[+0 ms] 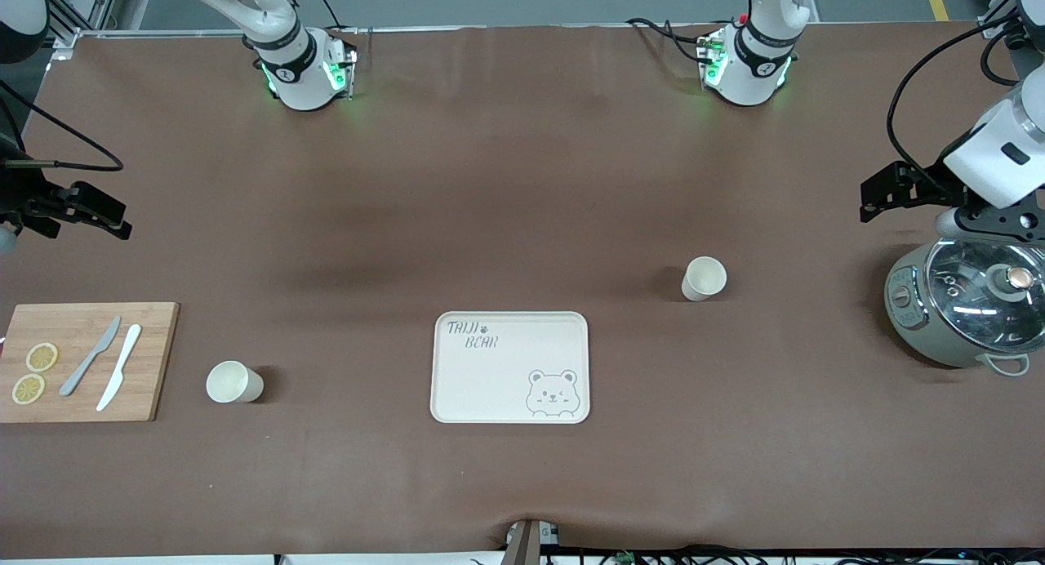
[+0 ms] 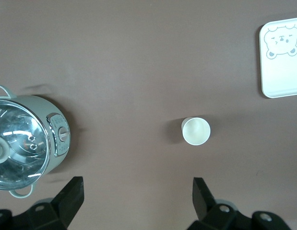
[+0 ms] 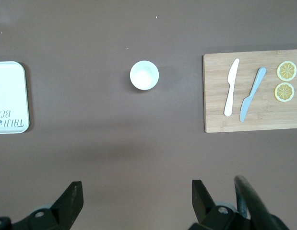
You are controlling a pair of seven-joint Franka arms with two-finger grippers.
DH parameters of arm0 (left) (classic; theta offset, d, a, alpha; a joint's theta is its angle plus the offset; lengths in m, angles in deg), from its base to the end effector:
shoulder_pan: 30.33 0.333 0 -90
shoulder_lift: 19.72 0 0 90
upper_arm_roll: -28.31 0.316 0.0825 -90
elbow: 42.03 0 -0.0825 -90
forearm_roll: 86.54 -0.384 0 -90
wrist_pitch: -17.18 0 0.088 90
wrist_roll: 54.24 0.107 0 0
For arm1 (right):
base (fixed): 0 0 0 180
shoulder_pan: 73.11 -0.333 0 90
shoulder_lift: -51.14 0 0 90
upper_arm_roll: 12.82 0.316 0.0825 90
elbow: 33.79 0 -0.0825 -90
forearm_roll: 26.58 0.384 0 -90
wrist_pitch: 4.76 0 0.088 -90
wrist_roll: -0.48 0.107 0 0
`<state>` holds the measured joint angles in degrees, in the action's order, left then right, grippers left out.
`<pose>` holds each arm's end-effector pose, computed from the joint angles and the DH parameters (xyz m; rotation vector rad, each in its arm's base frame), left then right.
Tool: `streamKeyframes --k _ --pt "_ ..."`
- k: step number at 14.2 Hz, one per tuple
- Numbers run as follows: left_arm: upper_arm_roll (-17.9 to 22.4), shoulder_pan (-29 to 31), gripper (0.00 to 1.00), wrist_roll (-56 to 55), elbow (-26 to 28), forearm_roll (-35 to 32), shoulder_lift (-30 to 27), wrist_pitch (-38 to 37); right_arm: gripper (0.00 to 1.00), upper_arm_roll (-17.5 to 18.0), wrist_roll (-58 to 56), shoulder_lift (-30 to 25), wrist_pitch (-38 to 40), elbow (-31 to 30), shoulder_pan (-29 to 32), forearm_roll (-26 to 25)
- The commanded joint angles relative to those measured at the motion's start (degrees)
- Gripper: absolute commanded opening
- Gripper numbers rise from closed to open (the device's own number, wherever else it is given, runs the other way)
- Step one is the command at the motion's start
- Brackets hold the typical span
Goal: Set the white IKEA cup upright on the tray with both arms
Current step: 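Move the left gripper from the pot toward the white cup nearby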
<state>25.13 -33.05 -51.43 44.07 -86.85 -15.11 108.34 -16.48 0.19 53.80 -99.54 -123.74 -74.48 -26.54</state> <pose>0.5785 -0.0579 0.6128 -3.1318 0.2383 -0.0126 0.5760 -0.0221 0.6062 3.1374 -0.0546 0.0595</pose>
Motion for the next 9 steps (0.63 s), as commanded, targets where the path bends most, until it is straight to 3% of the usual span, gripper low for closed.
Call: streamKeyframes --k 1,4,7,9 --pt "-0.51 -0.17 1.00 -1.14 -0.58 -0.31 0.13 0.25 1.00 0.41 0.64 -0.64 1.34 0.21 0.40 0.75" --pt "-2.61 0.00 1.00 -1.05 1.60 -0.13 1.53 2.78 1.00 0.32 0.56 -0.55 1.17 0.21 0.75 0.84" --pt "-3.85 0.36 1.00 -1.05 14.68 -0.04 -0.48 13.57 1.00 0.32 0.64 -0.46 0.91 0.21 0.93 0.84" --pt "-4.72 0.18 1.00 -1.05 20.05 0.04 -0.31 18.94 1.00 0.32 0.56 0.32 -0.67 0.48 0.76 2.24"
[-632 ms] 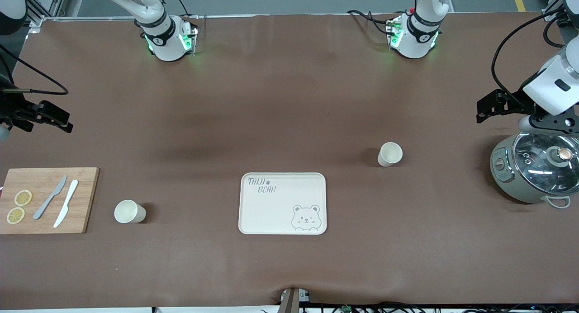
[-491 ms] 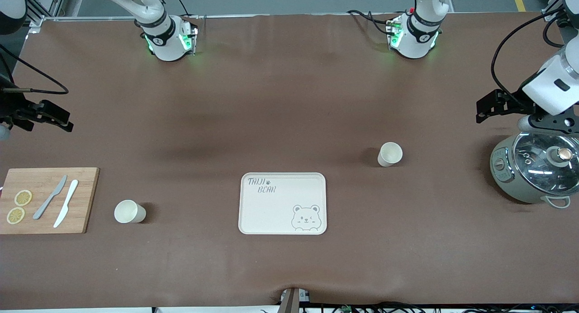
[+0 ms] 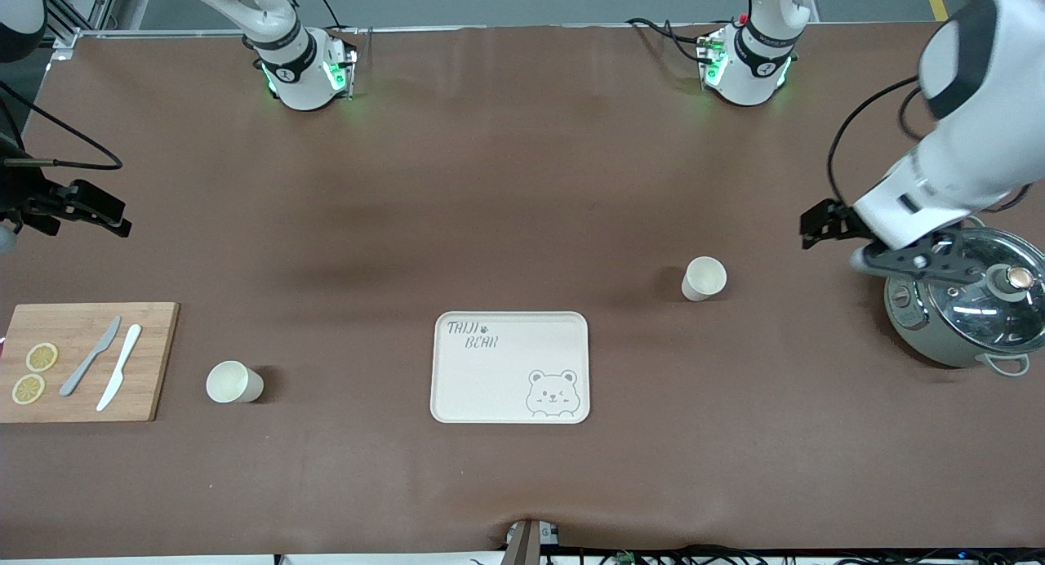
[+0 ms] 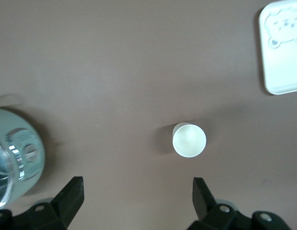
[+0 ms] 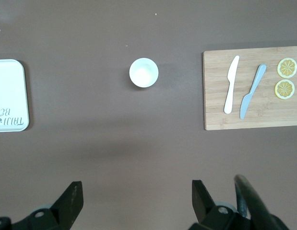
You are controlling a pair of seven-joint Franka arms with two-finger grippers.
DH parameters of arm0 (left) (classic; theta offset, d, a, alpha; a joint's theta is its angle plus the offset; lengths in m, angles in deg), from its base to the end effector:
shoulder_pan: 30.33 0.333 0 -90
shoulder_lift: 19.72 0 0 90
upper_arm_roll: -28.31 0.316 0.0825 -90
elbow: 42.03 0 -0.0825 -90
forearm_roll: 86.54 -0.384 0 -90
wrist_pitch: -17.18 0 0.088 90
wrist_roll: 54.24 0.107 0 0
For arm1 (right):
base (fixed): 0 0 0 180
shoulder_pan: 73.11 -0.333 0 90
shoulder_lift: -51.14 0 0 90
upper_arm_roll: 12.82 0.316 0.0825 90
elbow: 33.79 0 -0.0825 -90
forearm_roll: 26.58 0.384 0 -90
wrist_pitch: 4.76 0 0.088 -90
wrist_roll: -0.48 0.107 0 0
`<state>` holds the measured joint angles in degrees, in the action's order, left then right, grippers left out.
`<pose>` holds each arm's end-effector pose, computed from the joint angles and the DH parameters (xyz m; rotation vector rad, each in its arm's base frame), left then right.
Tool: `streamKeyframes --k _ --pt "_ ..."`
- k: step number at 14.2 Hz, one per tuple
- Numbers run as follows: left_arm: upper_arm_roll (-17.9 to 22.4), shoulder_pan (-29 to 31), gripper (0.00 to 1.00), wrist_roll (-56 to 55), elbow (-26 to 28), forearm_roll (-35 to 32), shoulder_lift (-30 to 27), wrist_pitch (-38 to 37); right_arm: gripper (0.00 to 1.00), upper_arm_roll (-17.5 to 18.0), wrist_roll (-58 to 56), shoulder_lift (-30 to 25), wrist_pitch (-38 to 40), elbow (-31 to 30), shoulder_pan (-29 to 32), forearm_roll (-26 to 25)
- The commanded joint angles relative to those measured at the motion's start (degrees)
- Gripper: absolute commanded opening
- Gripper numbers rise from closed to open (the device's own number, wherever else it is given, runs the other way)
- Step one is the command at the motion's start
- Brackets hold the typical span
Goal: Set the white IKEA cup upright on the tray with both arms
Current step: 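Move the left gripper from the pot toward the white cup nearby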
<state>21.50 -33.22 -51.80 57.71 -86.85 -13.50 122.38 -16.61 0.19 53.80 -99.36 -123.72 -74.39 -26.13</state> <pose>0.5866 -0.0972 0.5042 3.1170 -0.3328 -0.0203 0.5756 -0.0236 0.6061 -3.1366 0.0613 -0.0554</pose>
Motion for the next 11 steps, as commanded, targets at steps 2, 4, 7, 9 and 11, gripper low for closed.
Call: streamKeyframes --k 2,4,7,9,11 --pt "-1.45 0.35 1.00 -0.94 12.56 0.30 -2.35 11.83 1.00 0.54 0.47 2.60 -2.78 0.54 0.23 2.27" --pt "-2.58 0.44 1.00 -2.34 18.27 0.57 -2.35 19.13 1.00 0.54 0.47 5.67 -5.41 0.63 -0.38 3.32" --pt "-4.51 0.26 1.00 -5.85 25.66 0.66 -0.69 32.04 1.00 0.54 0.81 10.16 -9.81 0.71 -1.17 3.50" --pt "-5.14 0.17 1.00 -7.36 26.91 0.48 2.20 37.43 1.00 0.54 1.08 12.71 -13.49 0.71 -2.05 4.90" --pt "-5.23 0.17 1.00 -7.36 26.92 0.31 4.84 40.33 1.00 0.54 1.08 15.96 -18.50 0.71 -2.67 5.18"
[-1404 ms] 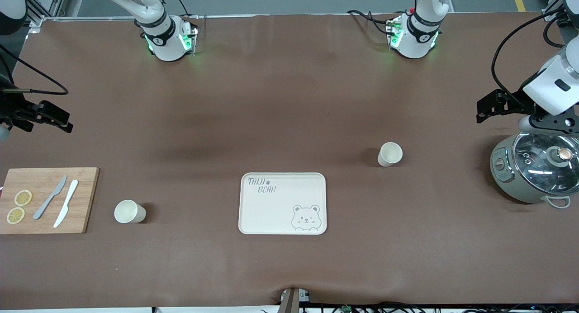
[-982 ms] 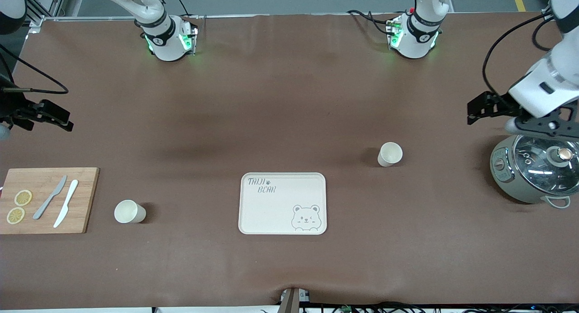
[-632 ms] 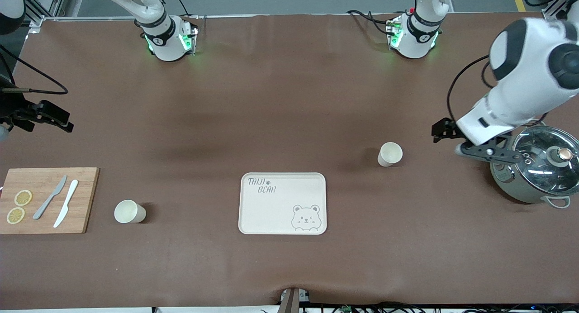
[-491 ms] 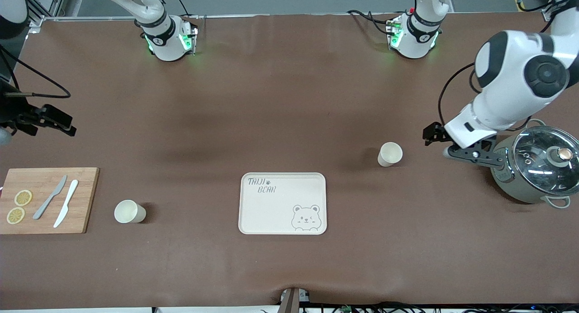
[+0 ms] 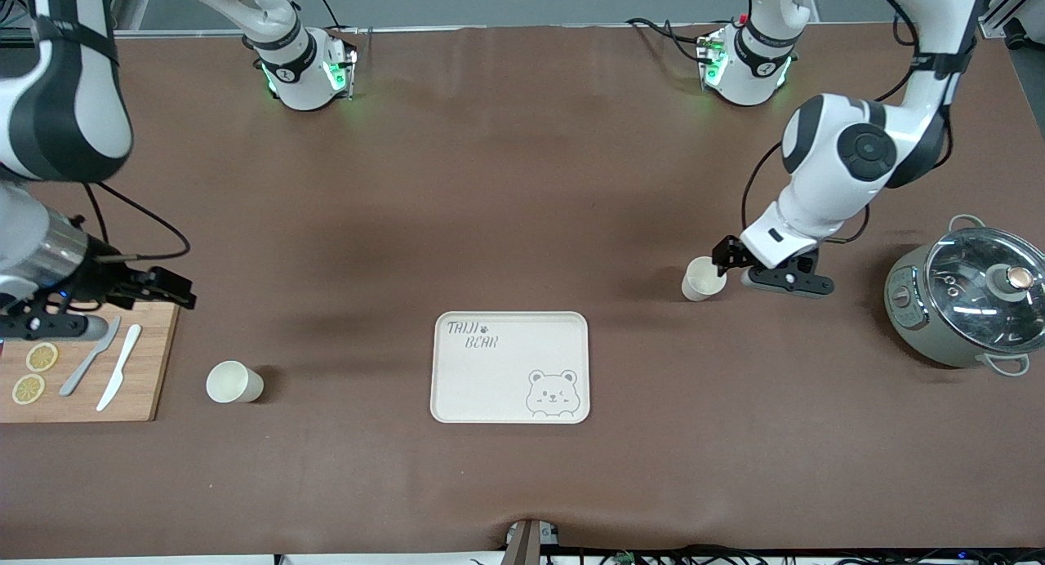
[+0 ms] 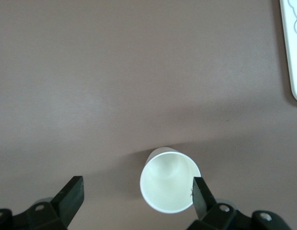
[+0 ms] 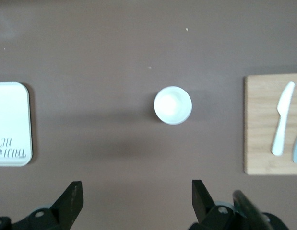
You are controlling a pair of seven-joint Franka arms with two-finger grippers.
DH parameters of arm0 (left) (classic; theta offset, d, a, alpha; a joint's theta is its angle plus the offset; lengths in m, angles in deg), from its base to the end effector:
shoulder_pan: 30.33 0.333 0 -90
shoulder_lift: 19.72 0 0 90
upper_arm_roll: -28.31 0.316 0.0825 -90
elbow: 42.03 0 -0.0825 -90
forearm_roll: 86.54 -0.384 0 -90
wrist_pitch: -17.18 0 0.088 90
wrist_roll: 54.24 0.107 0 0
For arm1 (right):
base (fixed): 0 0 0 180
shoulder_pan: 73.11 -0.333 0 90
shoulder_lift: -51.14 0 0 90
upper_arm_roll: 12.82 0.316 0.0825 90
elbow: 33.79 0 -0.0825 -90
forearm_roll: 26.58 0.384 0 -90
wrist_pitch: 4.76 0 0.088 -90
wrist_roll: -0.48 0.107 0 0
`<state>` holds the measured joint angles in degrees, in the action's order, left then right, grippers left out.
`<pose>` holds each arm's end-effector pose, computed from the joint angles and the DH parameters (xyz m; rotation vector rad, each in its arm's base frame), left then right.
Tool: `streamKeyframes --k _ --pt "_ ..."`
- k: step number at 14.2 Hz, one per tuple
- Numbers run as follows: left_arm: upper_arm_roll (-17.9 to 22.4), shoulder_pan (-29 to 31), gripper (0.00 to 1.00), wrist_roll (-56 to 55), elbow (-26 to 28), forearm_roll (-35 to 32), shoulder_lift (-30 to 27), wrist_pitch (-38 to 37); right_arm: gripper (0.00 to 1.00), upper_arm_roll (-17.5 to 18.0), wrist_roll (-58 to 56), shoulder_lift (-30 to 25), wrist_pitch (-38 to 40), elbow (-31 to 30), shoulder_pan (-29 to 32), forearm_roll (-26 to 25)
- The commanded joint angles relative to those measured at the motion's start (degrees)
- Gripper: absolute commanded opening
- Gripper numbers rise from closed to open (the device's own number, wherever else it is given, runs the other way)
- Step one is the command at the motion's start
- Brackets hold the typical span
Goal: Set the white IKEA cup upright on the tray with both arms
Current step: 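Lower the left gripper onto its cup while the right gripper reaches the other cup, then close both grippers on the rims of the two white cups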
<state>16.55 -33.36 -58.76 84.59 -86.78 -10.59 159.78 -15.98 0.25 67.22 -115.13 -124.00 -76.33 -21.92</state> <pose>0.5406 -0.1417 0.3205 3.0746 -0.2742 0.1797 0.6539 0.0101 0.4852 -3.0776 0.0274 -0.1105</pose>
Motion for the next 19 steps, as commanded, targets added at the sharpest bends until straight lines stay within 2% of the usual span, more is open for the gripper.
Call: streamKeyframes --k 1,4,7,11,19 --pt "-0.28 0.31 1.00 -0.40 0.04 0.15 3.51 4.86 1.00 -0.09 1.02 4.29 -4.75 0.99 -1.34 0.97" --pt "-0.19 0.13 1.00 -0.40 0.82 -0.02 6.94 10.49 1.00 -0.09 0.84 9.65 -10.03 0.99 -1.96 0.88" --pt "-0.19 0.13 1.00 -0.49 3.11 -0.03 7.74 15.51 1.00 -0.18 0.23 14.23 -13.99 0.99 -1.61 0.00" --pt "-0.19 0.31 1.00 -0.40 4.87 -0.03 7.05 15.87 1.00 -0.35 0.05 19.77 -20.57 0.99 -0.90 -0.18" --pt "-0.19 0.57 1.00 -0.23 8.21 -0.11 4.50 15.87 1.00 -0.44 -0.12 25.31 -29.81 0.91 -0.90 -0.70"
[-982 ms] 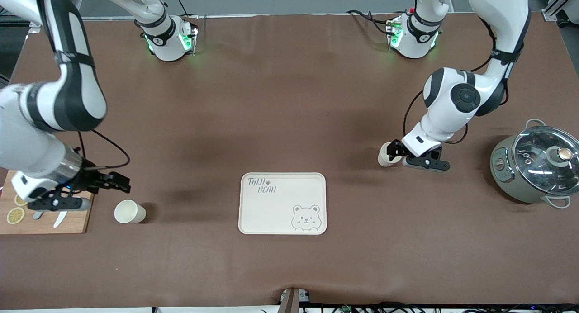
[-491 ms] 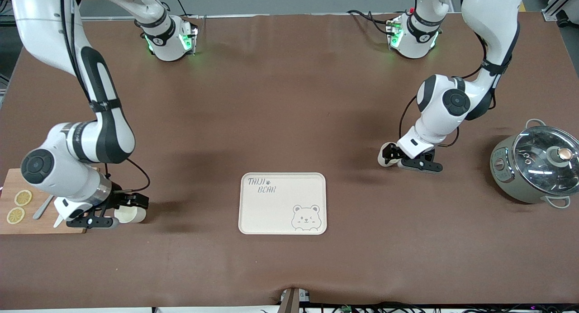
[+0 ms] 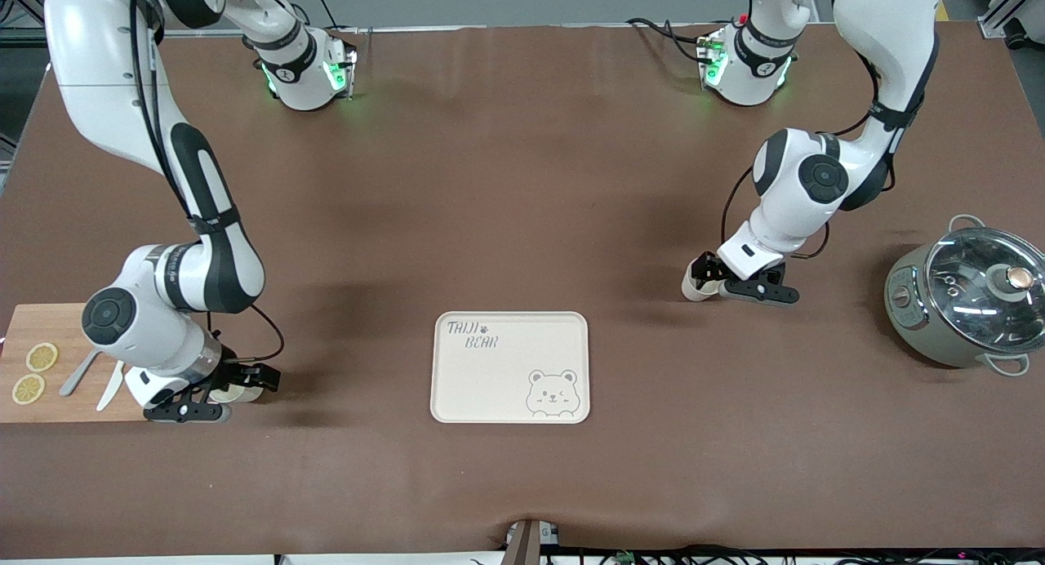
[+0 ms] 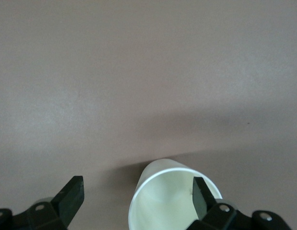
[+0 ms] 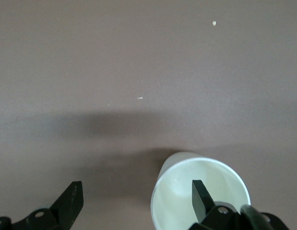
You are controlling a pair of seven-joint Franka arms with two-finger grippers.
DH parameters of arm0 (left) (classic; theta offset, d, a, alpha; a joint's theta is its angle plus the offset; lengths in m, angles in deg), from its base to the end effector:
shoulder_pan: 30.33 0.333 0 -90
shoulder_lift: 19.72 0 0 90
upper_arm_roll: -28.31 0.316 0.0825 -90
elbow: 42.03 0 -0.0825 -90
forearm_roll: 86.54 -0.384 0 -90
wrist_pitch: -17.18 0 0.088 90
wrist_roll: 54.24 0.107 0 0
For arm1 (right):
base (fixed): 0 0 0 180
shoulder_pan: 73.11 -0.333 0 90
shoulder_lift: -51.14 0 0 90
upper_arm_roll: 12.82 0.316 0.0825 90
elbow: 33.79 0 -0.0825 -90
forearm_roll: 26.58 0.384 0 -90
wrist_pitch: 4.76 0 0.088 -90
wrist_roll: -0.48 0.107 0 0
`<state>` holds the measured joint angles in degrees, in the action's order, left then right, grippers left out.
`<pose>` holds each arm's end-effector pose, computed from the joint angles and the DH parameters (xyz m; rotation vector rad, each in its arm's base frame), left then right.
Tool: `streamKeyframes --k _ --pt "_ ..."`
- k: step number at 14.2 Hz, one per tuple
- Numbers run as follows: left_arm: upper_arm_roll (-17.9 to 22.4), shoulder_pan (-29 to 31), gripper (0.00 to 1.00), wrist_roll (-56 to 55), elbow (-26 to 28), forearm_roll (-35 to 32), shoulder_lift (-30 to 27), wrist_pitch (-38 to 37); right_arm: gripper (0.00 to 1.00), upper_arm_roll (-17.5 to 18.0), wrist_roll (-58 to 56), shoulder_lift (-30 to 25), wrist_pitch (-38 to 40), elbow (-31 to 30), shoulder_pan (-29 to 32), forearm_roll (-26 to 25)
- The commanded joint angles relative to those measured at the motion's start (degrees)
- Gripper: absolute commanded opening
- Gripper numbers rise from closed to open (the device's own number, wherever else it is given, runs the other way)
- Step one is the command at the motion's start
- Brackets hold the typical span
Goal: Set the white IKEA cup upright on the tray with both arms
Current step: 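Close both grippers on the rims of the two white cups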
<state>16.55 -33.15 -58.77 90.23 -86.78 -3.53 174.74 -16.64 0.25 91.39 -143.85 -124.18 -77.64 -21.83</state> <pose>0.5252 -0.1378 0.2409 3.0413 -0.2538 0.2350 0.7150 0.0165 0.2413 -3.1150 0.0362 -0.2333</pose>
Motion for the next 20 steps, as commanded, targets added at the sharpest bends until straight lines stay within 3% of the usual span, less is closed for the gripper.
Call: streamKeyframes --k 1,5,7,8,12,13,14,17,20 --pt "-0.19 0.36 1.00 -0.22 2.91 -0.11 -2.57 0.91 1.00 0.22 -0.21 1.32 -1.10 1.09 0.40 -1.84" --pt "-0.19 0.36 1.00 0.39 3.00 -0.20 -0.99 1.86 0.33 0.22 -0.12 1.94 -1.10 1.00 0.40 -4.92" --pt "-0.19 0.36 1.00 0.48 3.00 -0.20 0.94 4.50 0.07 0.22 -0.12 1.94 -1.10 1.18 0.40 -5.01" --pt "-0.19 0.27 1.00 0.48 3.00 -0.20 1.65 5.55 0.00 0.22 -0.12 1.94 -1.10 1.18 0.40 -5.01" --pt "-0.10 0.45 1.00 0.75 3.00 -0.20 2.00 6.00 0.00 0.22 0.05 1.76 -1.01 2.40 0.23 -4.93" --pt "-0.19 0.54 0.55 -0.64 3.00 -0.11 1.92 5.92 0.00 0.22 0.14 1.59 -0.49 3.02 -0.03 -4.75" --pt "-0.19 0.71 0.01 -0.74 3.18 -0.20 1.83 5.74 0.00 0.31 0.32 1.50 -0.31 3.63 -0.47 -4.66" --pt "-0.19 0.71 0.00 -1.45 2.83 -0.20 1.74 5.74 0.00 0.58 0.67 0.97 0.31 4.42 -1.61 -3.96" --pt "-0.19 0.71 0.00 -2.76 0.99 -0.11 1.65 5.48 0.00 0.75 6.61 0.79 7.31 8.72 -3.72 -3.61"
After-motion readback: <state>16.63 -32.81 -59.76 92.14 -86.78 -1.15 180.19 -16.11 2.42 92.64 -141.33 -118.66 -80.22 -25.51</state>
